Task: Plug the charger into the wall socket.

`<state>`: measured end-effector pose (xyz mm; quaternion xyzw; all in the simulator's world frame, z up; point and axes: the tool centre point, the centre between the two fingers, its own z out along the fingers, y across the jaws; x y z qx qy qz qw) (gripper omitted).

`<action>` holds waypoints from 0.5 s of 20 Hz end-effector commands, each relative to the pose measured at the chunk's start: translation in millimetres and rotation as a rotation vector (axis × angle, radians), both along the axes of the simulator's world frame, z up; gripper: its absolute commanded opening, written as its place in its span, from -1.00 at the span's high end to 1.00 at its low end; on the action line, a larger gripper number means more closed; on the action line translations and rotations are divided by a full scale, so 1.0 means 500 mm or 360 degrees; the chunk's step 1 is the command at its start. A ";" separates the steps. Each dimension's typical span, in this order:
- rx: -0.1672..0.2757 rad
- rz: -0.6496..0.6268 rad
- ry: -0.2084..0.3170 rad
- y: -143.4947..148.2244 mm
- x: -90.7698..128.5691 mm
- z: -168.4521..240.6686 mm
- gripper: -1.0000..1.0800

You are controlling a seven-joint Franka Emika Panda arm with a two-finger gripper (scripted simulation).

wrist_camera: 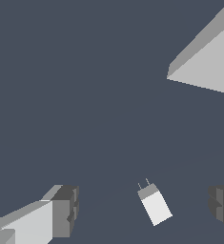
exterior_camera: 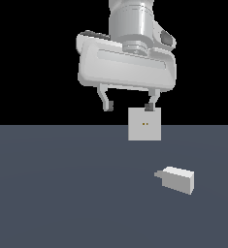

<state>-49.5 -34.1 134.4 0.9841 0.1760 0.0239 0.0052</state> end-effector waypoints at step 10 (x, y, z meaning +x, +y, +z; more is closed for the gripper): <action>0.0026 0.0331 -0.0020 -0.053 -0.056 -0.061 -0.92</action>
